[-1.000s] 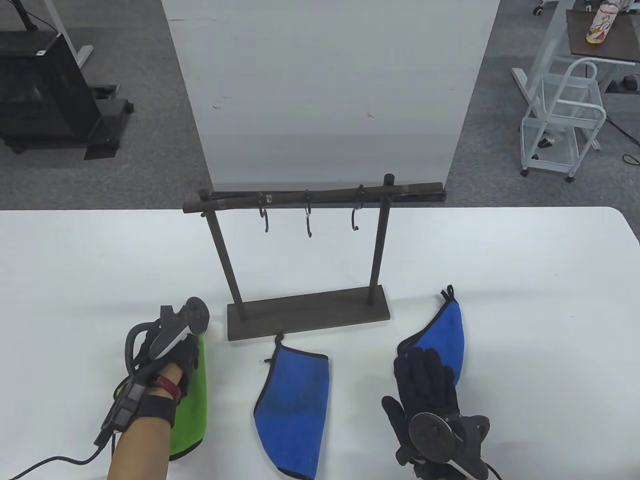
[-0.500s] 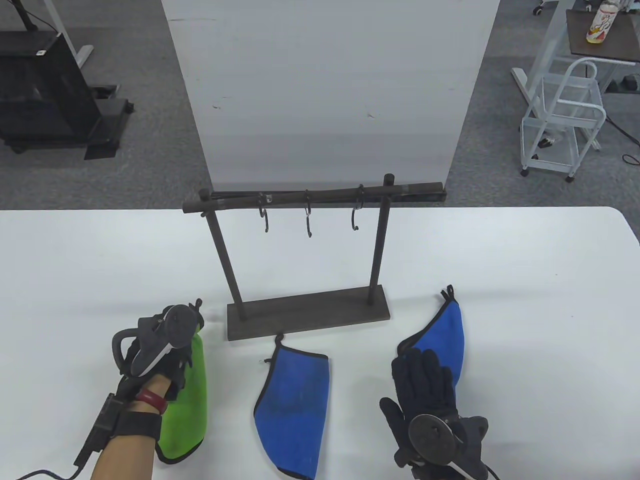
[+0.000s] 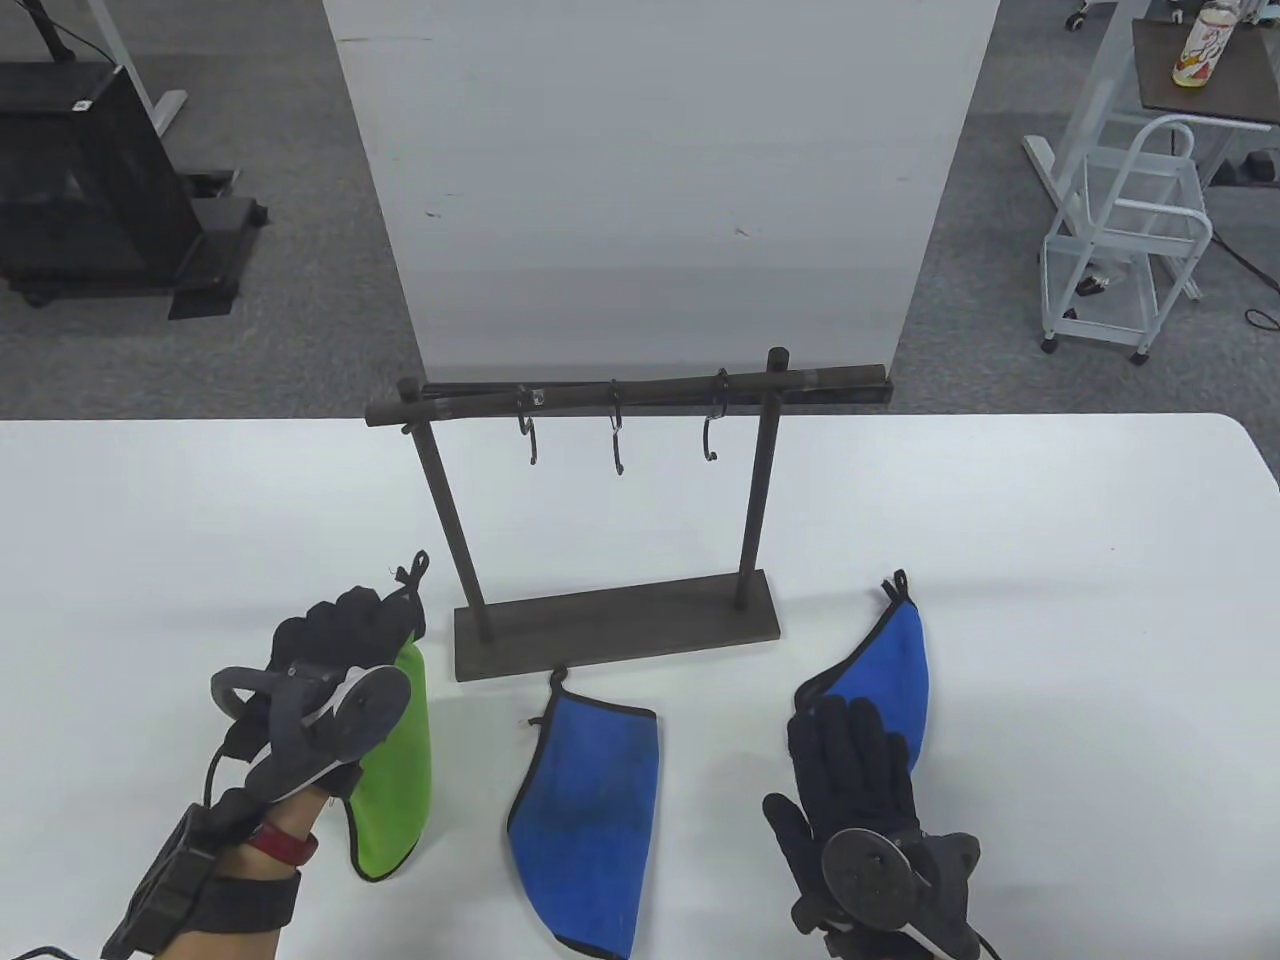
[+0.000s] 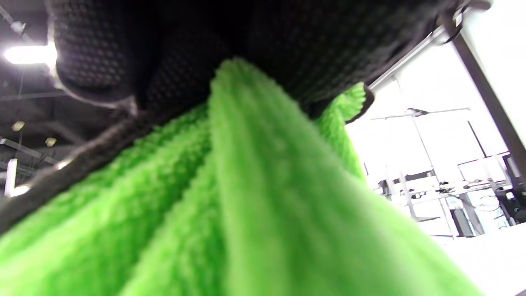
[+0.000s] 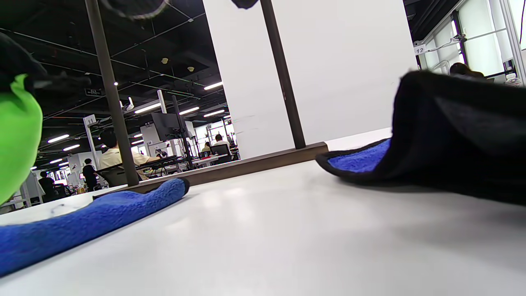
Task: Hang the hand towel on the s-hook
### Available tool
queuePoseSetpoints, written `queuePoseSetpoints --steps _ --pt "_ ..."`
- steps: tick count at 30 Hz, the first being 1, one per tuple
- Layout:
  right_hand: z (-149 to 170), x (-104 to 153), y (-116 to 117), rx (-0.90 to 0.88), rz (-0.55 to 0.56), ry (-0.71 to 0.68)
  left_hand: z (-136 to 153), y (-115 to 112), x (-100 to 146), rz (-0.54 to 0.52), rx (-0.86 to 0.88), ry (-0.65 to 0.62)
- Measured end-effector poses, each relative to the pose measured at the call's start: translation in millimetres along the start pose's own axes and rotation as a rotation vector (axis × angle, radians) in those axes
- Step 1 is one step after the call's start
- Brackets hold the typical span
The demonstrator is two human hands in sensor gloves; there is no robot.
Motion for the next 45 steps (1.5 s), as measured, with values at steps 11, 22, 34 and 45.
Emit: queuePoseSetpoints --steps 11,22,34,45 --pt "0.2 0.0 -0.1 -0.005 -0.002 0.002 -15.5 70.3 -17.5 -0.183 -0.091 -0.099" --pt "0.8 -0.3 -0.2 -0.014 -0.008 0.004 -41.6 113.2 -44.0 -0.287 -0.148 -0.178" --pt "2.2 0.4 -2.2 -0.03 -0.001 0.0 -64.1 108.9 -62.0 -0.257 -0.207 -0.247" --pt "1.9 1.8 -2.6 -0.039 -0.002 -0.009 -72.5 94.2 -72.7 -0.2 -0.243 -0.246"
Point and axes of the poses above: the tracker on the back of each hand, its own z axis roughly to the little-finger side, its own x axis roughly from the fingertips to the wrist, y = z × x, the point moved 1 cm from there along -x, roughly from the wrist to the fingertips, and after that the axes turned 8 degrees about -x, right-handed, at the moved point
